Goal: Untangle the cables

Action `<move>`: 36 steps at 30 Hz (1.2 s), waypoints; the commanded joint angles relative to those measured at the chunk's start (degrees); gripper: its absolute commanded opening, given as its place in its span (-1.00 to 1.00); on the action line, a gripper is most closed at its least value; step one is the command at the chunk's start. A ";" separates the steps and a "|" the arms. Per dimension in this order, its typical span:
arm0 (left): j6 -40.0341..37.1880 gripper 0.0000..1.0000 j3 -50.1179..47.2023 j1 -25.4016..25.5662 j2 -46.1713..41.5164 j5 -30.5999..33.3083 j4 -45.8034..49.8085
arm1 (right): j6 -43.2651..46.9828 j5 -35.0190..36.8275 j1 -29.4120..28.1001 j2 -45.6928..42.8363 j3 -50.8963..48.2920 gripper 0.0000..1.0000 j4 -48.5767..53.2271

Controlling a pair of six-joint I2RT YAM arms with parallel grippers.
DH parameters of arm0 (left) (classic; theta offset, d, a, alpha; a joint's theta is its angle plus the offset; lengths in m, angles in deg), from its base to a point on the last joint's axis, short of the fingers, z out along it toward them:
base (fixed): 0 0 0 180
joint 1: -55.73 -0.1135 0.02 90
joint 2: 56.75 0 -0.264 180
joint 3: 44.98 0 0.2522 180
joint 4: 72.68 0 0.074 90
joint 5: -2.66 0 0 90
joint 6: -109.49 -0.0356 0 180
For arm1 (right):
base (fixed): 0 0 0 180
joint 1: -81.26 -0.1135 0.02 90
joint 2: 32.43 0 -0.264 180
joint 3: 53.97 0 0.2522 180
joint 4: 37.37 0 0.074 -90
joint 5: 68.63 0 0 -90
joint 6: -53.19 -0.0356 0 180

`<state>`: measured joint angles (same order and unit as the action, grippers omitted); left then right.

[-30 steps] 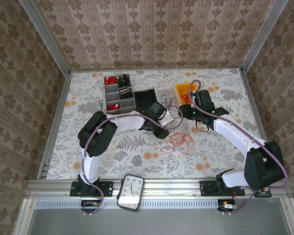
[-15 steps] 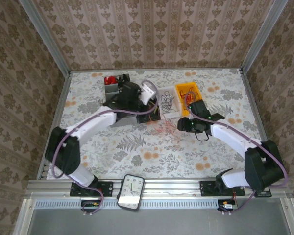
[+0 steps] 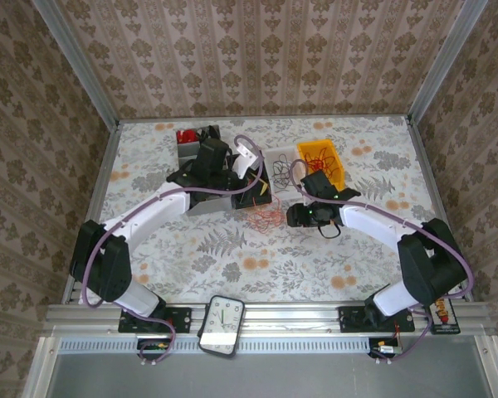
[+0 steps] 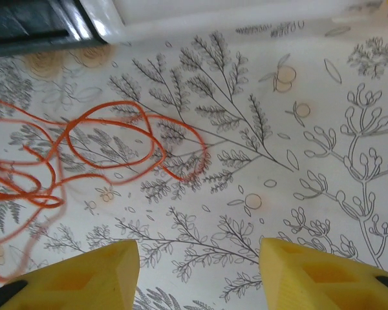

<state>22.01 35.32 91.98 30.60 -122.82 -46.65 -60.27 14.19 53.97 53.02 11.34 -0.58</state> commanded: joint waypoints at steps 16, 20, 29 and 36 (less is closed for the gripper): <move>0.16 -1.00 -2.49 0.98 -2.89 -3.36 3.28 | 8.48 -12.67 -5.01 -1.82 1.78 -0.05 -3.86; 0.01 -1.00 -2.90 -0.10 -2.27 -3.28 3.19 | 8.66 -12.70 -5.06 -3.21 0.78 -0.12 -4.08; 0.25 -1.00 -5.45 -1.71 -1.89 -2.30 2.24 | 9.62 -14.09 -5.23 -0.59 1.29 -0.15 -5.24; 1.03 -1.00 -6.78 -1.88 -2.37 -1.96 1.26 | 10.01 -13.71 -5.41 5.44 4.52 -0.16 -7.24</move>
<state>22.14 29.14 90.49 28.07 -124.83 -43.76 -51.50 1.36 48.94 55.97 13.00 -6.40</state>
